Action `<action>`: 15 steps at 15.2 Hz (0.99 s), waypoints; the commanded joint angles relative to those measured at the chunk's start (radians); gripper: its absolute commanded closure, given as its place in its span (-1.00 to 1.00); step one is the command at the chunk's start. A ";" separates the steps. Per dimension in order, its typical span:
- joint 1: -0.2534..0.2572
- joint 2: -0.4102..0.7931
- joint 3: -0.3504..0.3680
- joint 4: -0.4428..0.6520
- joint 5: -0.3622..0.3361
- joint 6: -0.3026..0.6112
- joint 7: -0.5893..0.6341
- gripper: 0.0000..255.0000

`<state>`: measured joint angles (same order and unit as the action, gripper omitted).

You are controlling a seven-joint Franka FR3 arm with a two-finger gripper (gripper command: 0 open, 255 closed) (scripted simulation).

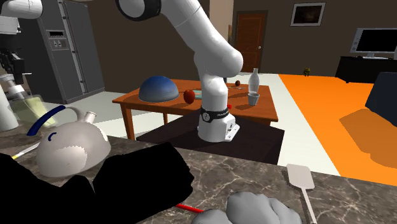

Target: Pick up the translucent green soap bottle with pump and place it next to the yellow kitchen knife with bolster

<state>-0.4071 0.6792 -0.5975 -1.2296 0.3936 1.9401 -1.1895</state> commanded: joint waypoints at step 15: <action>0.002 -0.020 -0.007 0.022 -0.010 -0.040 0.007 -1.00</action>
<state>-0.4076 0.6701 -0.6012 -1.2198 0.3893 1.9214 -1.1884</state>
